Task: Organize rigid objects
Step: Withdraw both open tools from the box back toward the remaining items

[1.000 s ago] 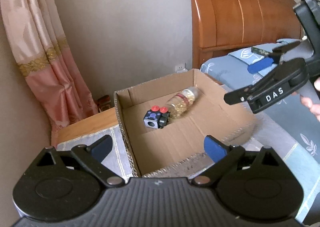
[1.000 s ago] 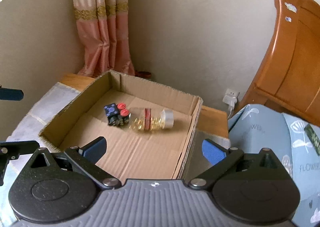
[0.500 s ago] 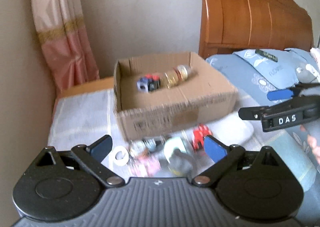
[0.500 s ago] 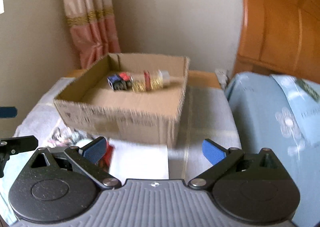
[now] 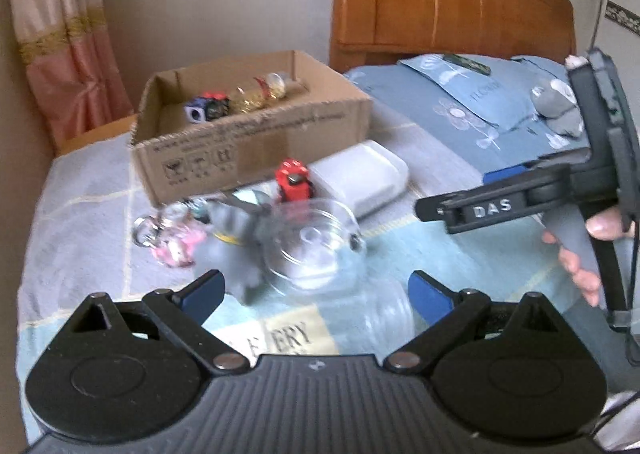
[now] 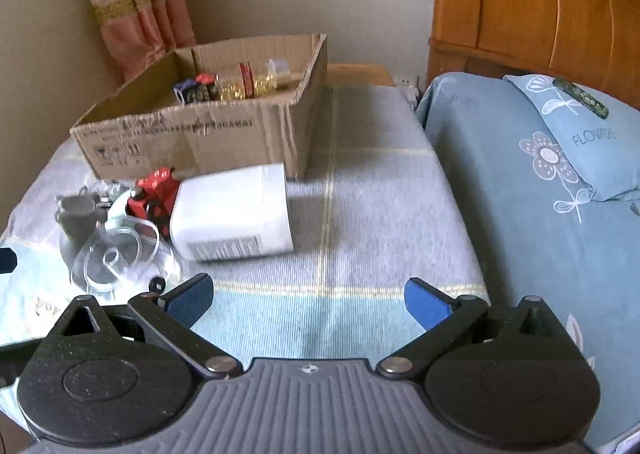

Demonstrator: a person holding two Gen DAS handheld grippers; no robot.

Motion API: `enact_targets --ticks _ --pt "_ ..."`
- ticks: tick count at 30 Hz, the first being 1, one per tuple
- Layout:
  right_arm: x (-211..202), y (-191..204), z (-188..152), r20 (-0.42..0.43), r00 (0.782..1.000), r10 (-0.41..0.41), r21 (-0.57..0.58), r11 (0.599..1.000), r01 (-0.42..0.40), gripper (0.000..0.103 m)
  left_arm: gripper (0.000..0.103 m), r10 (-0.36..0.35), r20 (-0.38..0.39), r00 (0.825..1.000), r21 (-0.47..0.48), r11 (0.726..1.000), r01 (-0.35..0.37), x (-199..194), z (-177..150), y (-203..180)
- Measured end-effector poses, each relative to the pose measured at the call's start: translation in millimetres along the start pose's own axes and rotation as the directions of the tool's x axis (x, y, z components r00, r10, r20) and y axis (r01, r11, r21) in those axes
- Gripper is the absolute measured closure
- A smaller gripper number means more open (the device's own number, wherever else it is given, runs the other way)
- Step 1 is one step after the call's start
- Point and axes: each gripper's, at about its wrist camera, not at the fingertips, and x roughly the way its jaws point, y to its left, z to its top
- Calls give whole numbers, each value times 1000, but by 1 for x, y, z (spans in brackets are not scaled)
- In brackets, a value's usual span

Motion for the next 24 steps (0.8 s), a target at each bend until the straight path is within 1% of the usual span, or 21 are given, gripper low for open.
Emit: enact_targets --ticks 2,4,8,10,13,16,21,24 --pt "-1 2 -3 -2 1000 4 -6 1000 -5 0 5 -28 -14 1000 -2 1000 28 4 -3 -4" --pt "-2 4 -4 3 1000 13 -5 1000 -13 0 5 -36 -21 999 12 999 36 10 -6 -9" --pt "-3 4 -4 7 1000 27 -9 1000 -27 0 5 37 -14 999 67 997 -36 19 -11 -18" --pt "-2 4 -5 5 1000 30 -14 999 -30 0 5 57 -23 998 69 996 -55 22 -13 -18" --pt "2 3 -8 -2 999 36 -23 999 -36 0 5 62 -35 997 49 997 -60 23 -16 -10" --pt "6 5 -11 -4 999 41 -47 998 -41 0 5 89 -44 995 28 996 -88 23 -20 1" --pt "10 10 -8 20 998 52 -92 995 -50 0 5 131 -71 989 -45 990 -135 25 -28 29" --pt "9 15 0 48 996 79 -110 991 -73 0 5 133 -76 988 -87 986 -139 25 -32 40"
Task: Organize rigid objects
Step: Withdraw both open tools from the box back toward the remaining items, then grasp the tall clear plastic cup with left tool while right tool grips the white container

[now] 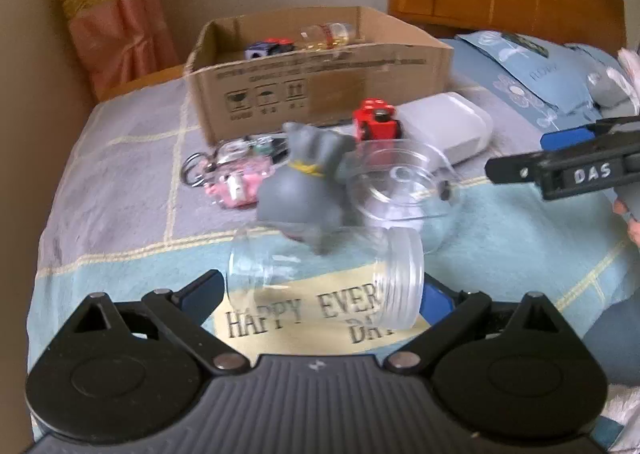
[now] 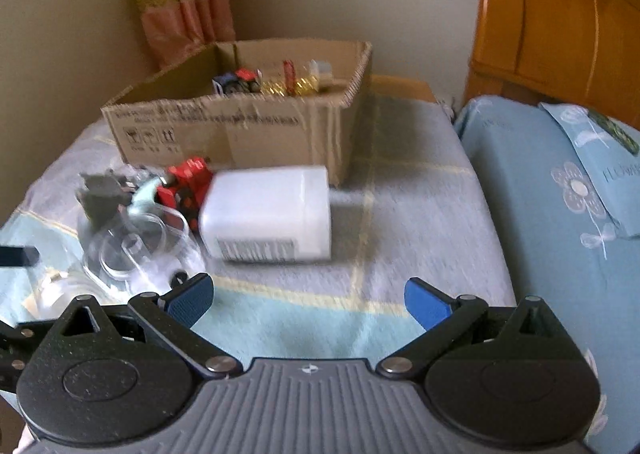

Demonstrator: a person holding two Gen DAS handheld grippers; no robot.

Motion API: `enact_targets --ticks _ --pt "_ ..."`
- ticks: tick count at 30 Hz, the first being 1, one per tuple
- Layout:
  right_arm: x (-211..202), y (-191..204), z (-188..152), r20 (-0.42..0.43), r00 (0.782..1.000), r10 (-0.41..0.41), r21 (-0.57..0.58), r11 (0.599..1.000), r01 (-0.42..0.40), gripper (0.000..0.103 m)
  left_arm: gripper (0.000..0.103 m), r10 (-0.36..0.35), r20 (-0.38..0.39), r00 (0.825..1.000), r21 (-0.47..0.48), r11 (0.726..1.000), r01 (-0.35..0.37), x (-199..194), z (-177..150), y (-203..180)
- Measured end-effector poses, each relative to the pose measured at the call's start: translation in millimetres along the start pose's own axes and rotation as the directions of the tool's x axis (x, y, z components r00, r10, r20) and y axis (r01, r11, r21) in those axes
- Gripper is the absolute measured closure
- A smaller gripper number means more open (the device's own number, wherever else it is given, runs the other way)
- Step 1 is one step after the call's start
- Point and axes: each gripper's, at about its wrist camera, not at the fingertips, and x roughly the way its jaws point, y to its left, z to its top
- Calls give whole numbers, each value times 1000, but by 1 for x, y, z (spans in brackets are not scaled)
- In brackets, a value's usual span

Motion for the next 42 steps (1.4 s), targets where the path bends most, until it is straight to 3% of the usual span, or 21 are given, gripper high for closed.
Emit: enact_targets --ticks 8,15,19,22,26,33,42 --pt "21 16 33 52 998 22 -59 998 -19 0 5 -13 17 1000 -3 1000 13 4 0 8" --pt "53 21 42 -11 1000 -9 -63 998 8 0 5 -37 25 999 -9 999 37 3 2 12" --pt "54 11 37 -29 999 -24 -58 998 23 0 5 -40 28 999 8 999 40 4 4 13" --pt "53 2 31 -54 995 -82 -98 992 76 0 5 -37 22 999 40 999 36 4 5 12" --pt "56 -6 21 -85 993 -86 -140 988 73 0 5 -33 3 999 83 996 32 7 3 8" --pt "62 -23 22 -116 993 14 -104 994 -26 0 1 -65 -18 998 41 997 66 13 -7 15" --pt "63 -28 19 -70 995 69 -163 983 -80 0 1 -69 -8 998 55 996 69 14 -8 15"
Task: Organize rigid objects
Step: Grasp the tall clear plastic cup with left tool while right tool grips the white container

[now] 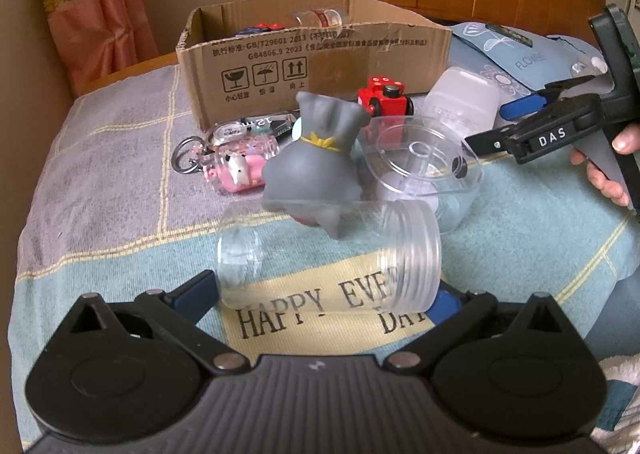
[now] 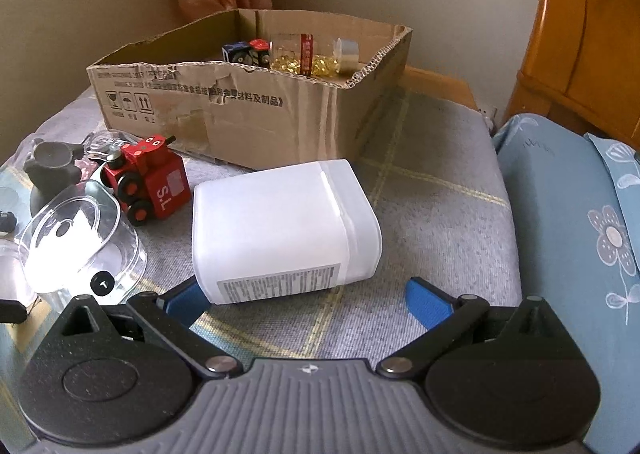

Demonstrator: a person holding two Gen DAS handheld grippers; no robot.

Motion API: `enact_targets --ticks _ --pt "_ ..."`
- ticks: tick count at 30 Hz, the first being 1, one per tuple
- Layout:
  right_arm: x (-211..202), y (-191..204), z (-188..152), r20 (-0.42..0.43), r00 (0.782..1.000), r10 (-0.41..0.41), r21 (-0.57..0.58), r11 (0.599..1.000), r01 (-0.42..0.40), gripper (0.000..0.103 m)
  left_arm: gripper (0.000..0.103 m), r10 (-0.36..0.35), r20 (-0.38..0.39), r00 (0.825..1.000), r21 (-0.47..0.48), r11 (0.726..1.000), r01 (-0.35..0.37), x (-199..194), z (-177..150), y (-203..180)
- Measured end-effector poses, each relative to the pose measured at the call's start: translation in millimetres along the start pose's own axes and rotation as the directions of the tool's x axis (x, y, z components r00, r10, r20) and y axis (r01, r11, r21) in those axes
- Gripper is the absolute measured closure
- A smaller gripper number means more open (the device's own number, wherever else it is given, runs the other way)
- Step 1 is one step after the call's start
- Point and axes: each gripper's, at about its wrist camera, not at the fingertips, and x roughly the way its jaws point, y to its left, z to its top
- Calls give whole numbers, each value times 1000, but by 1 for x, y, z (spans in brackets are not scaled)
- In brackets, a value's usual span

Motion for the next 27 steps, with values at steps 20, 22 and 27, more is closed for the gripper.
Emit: enact_targets --ticks 20,22,27 --pt "15 -3 20 -19 998 65 -72 995 -66 0 4 28 -20 999 -2 1000 -28 3 9 -7" --pt "15 -2 21 -24 998 60 -70 996 -62 0 4 41 -22 999 3 999 -41 3 10 -8" --pt "15 0 25 -51 997 54 -69 996 -58 0 5 33 -21 999 3 999 -33 -2 11 -9"
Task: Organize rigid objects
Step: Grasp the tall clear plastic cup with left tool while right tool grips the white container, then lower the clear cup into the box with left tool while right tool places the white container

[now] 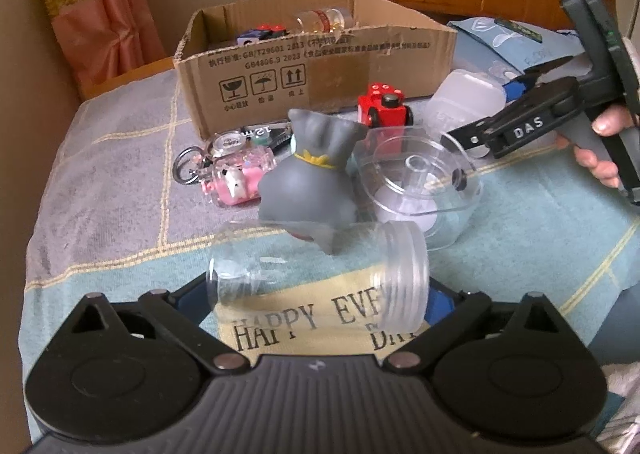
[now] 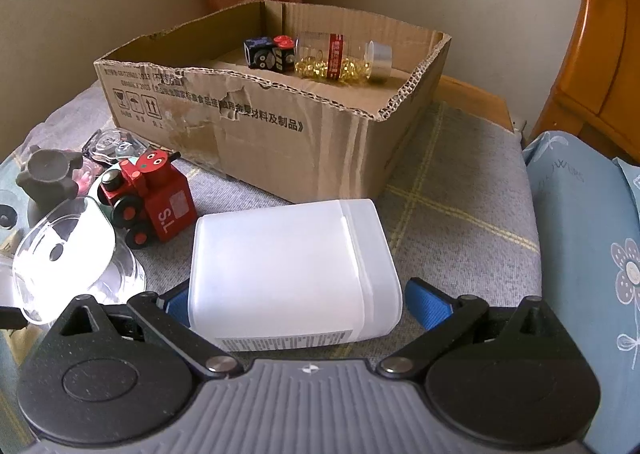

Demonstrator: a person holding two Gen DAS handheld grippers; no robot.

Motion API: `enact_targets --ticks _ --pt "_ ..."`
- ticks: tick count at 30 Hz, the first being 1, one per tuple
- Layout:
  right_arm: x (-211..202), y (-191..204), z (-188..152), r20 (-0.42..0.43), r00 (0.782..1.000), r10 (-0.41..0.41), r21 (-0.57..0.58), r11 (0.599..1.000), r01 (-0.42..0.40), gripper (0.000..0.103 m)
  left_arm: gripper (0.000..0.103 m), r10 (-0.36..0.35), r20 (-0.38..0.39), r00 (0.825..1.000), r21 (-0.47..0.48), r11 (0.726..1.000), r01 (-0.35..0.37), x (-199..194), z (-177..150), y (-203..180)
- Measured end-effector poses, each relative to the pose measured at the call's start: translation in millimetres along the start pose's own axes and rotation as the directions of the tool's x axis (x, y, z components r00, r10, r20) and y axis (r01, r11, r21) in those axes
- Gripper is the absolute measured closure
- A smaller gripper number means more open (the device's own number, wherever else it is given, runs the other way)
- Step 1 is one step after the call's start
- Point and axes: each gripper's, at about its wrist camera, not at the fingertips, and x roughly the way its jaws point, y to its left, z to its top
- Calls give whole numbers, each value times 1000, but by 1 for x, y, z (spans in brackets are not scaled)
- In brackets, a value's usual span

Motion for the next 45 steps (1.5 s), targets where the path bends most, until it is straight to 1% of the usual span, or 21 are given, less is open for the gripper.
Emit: enact_targets --ticks 3,8,10,11,13,16,18,20,27,32,37,41,45 --pt "0 1 5 -34 999 -1 3 1000 1 0 5 8 3 1000 13 1000 -8 -2 2 0" --pt "-6 11 9 -37 999 -12 -48 999 10 0 5 -30 0 1000 -4 1000 30 -6 5 3" --pt "-8 13 10 -39 999 -13 -65 998 11 0 6 -24 0 1000 0 1000 24 -6 5 2" --pt "-8 14 10 -41 999 -16 -72 997 13 1 8 -20 -3 1000 -1 1000 20 -6 5 2" --pt "-9 16 9 -53 998 -24 -89 996 19 3 13 -23 -10 1000 -7 1000 23 -7 5 3" --pt "-9 14 8 -64 997 -33 -97 995 27 9 13 -39 -19 999 -33 999 38 -8 4 6" --pt "-11 14 8 -63 997 -32 -96 995 26 13 13 -31 -15 999 -31 999 30 -9 4 6" --pt "-13 13 7 -61 998 -34 -94 995 28 15 13 -19 -9 1000 -35 999 19 -11 5 8" --pt "-17 10 7 -75 996 -40 -103 994 32 17 13 -45 -4 999 -59 997 45 -18 10 21" --pt "-32 11 7 -68 997 -25 -113 993 17 16 13 -52 -28 998 -34 998 51 -27 18 28" --pt "-56 16 11 -53 999 -13 -146 989 6 17 13 -66 -43 997 20 998 67 -45 30 34" --pt "-77 18 21 -30 999 11 -158 987 -16 17 13 -71 -28 997 54 996 72 -59 46 39" --pt "-96 19 37 10 1000 24 -168 986 -22 17 13 -82 3 997 83 993 82 -66 70 43"
